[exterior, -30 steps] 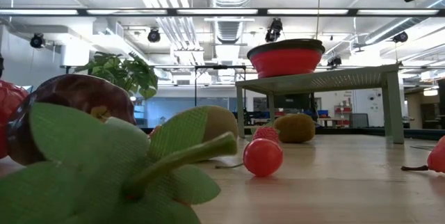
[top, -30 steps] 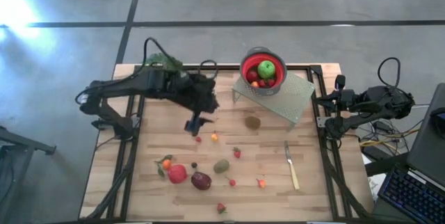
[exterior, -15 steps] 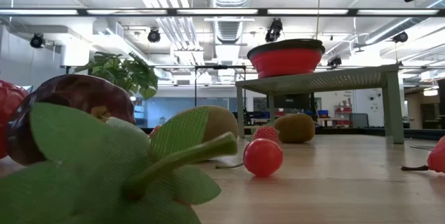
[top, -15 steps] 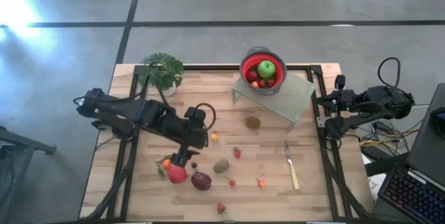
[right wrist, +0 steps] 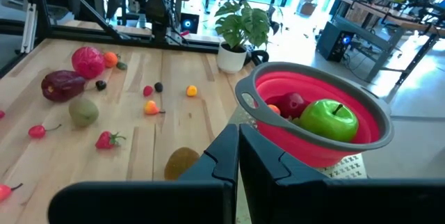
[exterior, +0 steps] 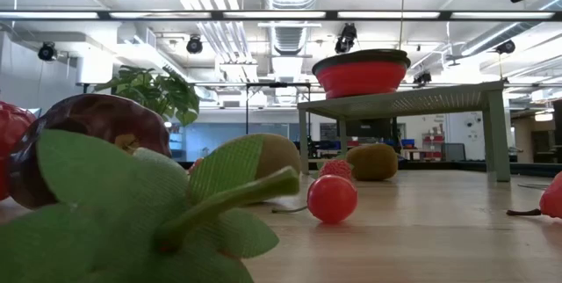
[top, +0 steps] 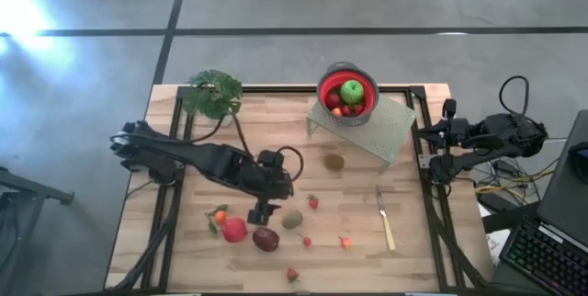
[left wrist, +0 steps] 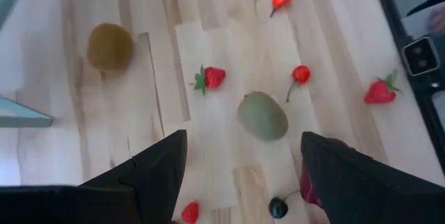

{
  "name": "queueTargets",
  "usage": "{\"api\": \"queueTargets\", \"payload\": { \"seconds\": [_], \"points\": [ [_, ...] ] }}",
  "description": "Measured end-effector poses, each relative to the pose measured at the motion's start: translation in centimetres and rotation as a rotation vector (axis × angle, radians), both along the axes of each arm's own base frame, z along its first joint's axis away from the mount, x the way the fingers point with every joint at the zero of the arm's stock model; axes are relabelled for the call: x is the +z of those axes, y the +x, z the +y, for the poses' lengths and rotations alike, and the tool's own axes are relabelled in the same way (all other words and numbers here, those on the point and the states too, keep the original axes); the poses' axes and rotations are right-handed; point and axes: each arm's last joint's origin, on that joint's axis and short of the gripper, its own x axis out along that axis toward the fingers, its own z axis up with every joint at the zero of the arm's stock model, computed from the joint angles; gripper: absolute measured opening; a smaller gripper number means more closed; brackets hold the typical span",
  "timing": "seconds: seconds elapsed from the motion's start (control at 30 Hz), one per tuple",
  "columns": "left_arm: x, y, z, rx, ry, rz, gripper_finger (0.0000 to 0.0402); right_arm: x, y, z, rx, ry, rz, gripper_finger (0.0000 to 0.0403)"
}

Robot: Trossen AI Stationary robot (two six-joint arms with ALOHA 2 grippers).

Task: Pick & Place Fruit
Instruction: Put the green kiwi into the red strainer bowl

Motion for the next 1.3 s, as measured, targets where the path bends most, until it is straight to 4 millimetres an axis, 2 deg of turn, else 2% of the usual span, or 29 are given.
{"api": "queueTargets", "payload": {
  "seconds": [0.33, 0.57, 0.73, 0.97, 1.3],
  "points": [
    [-5.6, 2.7, -0.1, 0.050, 0.014, 0.137, 0.0330, 0.0, 0.0, 0.0, 0.000, 0.000, 0.000, 0.0008],
    [-8.2, 4.3, -0.4, 0.101, 0.001, 0.188, 0.0330, 0.0, 0.0, 0.0, 0.000, 0.000, 0.000, 0.0008],
    [-9.1, 4.8, -0.6, 0.187, -0.046, 0.212, 0.0330, 0.0, 0.0, 0.0, 0.000, 0.000, 0.000, 0.0008],
    [-9.2, 5.3, -0.8, 0.347, -0.156, 0.177, 0.0332, 0.0, 0.0, 0.0, 0.000, 0.000, 0.000, 0.0008],
    [-10.8, 5.2, -2.3, 0.458, -0.273, 0.143, 0.0330, 0.0, 0.0, 0.0, 0.000, 0.000, 0.000, 0.0008]
  ]
}}
